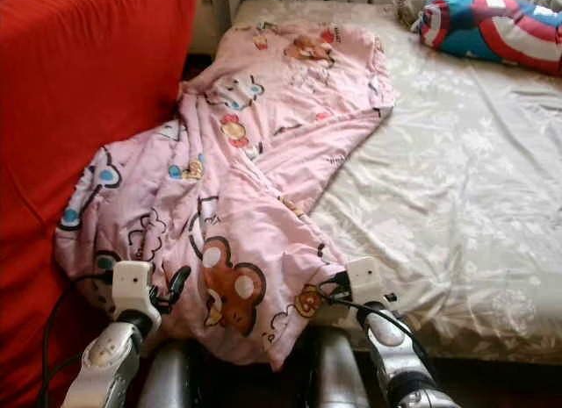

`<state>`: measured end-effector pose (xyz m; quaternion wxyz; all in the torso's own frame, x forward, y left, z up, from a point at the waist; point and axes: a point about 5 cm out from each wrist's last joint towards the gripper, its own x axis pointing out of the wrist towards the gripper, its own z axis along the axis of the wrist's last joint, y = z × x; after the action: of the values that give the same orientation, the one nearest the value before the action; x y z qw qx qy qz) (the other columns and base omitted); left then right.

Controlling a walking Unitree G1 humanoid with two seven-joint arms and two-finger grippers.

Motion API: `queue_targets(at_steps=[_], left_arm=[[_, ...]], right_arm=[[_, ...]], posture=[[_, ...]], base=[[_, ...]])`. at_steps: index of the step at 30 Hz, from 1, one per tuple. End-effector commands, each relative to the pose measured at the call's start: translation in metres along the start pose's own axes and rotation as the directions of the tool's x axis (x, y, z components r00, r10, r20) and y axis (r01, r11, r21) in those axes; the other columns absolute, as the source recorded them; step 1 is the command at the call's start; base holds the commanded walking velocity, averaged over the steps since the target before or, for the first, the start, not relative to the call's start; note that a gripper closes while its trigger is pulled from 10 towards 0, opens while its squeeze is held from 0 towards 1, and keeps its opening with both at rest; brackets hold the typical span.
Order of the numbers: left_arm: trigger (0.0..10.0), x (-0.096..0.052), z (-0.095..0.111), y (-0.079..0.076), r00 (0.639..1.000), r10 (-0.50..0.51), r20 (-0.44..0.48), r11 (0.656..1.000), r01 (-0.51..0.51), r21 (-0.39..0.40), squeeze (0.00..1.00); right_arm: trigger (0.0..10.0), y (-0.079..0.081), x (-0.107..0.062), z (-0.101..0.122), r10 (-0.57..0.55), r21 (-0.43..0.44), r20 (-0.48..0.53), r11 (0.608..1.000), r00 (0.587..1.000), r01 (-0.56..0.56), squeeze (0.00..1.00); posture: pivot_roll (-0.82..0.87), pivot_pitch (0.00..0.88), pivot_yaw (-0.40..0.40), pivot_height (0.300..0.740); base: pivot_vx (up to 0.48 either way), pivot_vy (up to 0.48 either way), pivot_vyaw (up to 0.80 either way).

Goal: Clean up the room

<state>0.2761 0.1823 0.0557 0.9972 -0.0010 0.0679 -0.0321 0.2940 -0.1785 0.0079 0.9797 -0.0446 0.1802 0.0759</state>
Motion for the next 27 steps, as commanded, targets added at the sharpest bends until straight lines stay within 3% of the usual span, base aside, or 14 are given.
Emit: queue_targets(at_steps=[1,7,15,27], left_arm=[[10.0,0.0,-0.004,0.003,1.0,0.013,-0.014,1.0,-0.013,0.013,0.0],[10.0,0.006,-0.003,0.002,1.0,0.011,-0.008,1.0,-0.011,0.011,0.0],[10.0,0.012,-0.006,0.004,1.0,0.018,-0.018,1.0,-0.018,0.007,0.0],[10.0,0.011,-0.031,0.028,0.986,0.1,-0.132,0.995,-0.1,0.005,0.0]], right_arm=[[10.0,0.0,-0.002,0.0,-0.013,0.041,0.023,0.999,1.0,0.012,0.0],[10.0,0.002,-0.003,0.001,-0.019,0.071,0.051,0.997,0.998,0.016,0.0],[10.0,0.002,0.0,0.013,-0.047,0.115,0.111,0.993,0.993,0.034,0.0],[10.0,0.005,0.0,0.015,-0.055,0.134,0.134,0.99,0.989,0.037,0.0]], posture=[[-0.02,0.064,-0.01,0.578],[-0.03,0.046,-0.009,0.578],[-0.03,0.033,-0.005,0.613],[-0.02,0.022,0.0,0.682]], base=[[0.0,0.0,0.0],[0.0,0.0,0.0],[0.0,0.0,0.0],[0.0,0.0,0.0]])
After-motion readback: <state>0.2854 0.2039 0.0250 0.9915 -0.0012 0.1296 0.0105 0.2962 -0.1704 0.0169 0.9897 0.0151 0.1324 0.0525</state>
